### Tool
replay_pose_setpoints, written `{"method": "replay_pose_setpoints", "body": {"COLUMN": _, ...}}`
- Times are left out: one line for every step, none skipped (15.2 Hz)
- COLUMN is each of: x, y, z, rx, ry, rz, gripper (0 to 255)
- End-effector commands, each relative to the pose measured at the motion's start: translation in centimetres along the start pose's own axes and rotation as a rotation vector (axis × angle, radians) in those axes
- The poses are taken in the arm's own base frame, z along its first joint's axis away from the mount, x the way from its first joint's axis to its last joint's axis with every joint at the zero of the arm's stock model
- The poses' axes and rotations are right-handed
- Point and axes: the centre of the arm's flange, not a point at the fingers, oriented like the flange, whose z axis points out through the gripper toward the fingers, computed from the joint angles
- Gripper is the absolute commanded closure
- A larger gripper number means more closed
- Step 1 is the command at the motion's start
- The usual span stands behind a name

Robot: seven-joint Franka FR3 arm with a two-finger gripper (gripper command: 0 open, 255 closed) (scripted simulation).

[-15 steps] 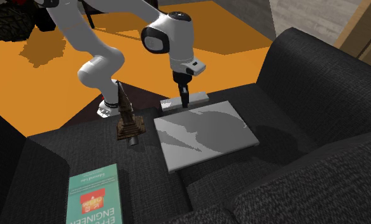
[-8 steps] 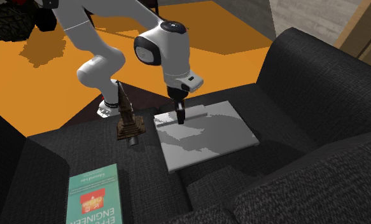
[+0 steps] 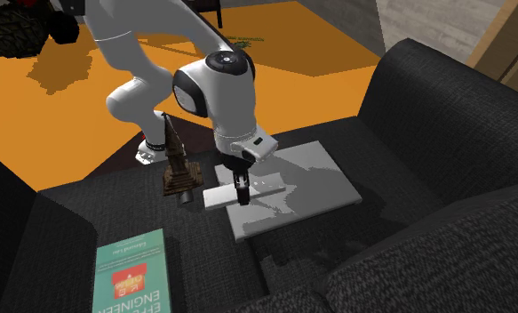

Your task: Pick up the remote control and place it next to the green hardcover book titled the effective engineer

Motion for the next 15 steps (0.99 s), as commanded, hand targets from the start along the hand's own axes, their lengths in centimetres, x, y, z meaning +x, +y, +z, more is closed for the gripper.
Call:
{"method": "replay_pose_setpoints", "body": {"x": -1.1, "y": 2.5, "z": 0.4, "rx": -0.001, "ry": 0.0, "rz": -0.002, "gripper": 255}}
{"method": "replay_pose_setpoints", "body": {"x": -1.6, "y": 3.7, "z": 0.5, "rx": -0.001, "ry": 0.0, "rz": -0.002, "gripper": 255}}
{"method": "replay_pose_setpoints", "body": {"x": -2.0, "y": 5.0, "z": 0.5, "rx": -0.001, "ry": 0.0, "rz": -0.002, "gripper": 255}}
{"method": "replay_pose_setpoints", "body": {"x": -2.5, "y": 6.2, "z": 0.6, "rx": -0.001, "ry": 0.0, "rz": -0.002, "gripper": 255}}
{"method": "replay_pose_setpoints", "body": {"x": -2.9, "y": 7.5, "z": 0.7, "rx": -0.001, "ry": 0.0, "rz": -0.002, "gripper": 255}}
{"method": "replay_pose_setpoints", "body": {"x": -3.4, "y": 8.7, "z": 0.8, "rx": -0.001, "ry": 0.0, "rz": -0.002, "gripper": 255}}
{"method": "replay_pose_setpoints", "body": {"x": -3.8, "y": 9.9, "z": 0.8, "rx": -0.001, "ry": 0.0, "rz": -0.002, "gripper": 255}}
{"method": "replay_pose_setpoints", "body": {"x": -4.3, "y": 11.2, "z": 0.9, "rx": -0.001, "ry": 0.0, "rz": -0.002, "gripper": 255}}
{"method": "replay_pose_setpoints", "body": {"x": -4.7, "y": 12.4, "z": 1.0, "rx": -0.001, "ry": 0.0, "rz": -0.002, "gripper": 255}}
{"method": "replay_pose_setpoints", "body": {"x": -5.2, "y": 13.7, "z": 1.1, "rx": -0.001, "ry": 0.0, "rz": -0.002, "gripper": 255}}
{"method": "replay_pose_setpoints", "body": {"x": -5.6, "y": 14.9, "z": 1.1, "rx": -0.001, "ry": 0.0, "rz": -0.002, "gripper": 255}}
{"method": "replay_pose_setpoints", "body": {"x": -6.1, "y": 16.1, "z": 1.2, "rx": -0.001, "ry": 0.0, "rz": -0.002, "gripper": 255}}
{"method": "replay_pose_setpoints", "body": {"x": -6.8, "y": 18.0, "z": 1.3, "rx": -0.001, "ry": 0.0, "rz": -0.002, "gripper": 255}}
{"method": "replay_pose_setpoints", "body": {"x": -6.8, "y": 18.0, "z": 1.8, "rx": -0.001, "ry": 0.0, "rz": -0.002, "gripper": 255}}
{"method": "replay_pose_setpoints", "body": {"x": -6.8, "y": 17.9, "z": 2.4, "rx": -0.001, "ry": 0.0, "rz": -0.002, "gripper": 255}}
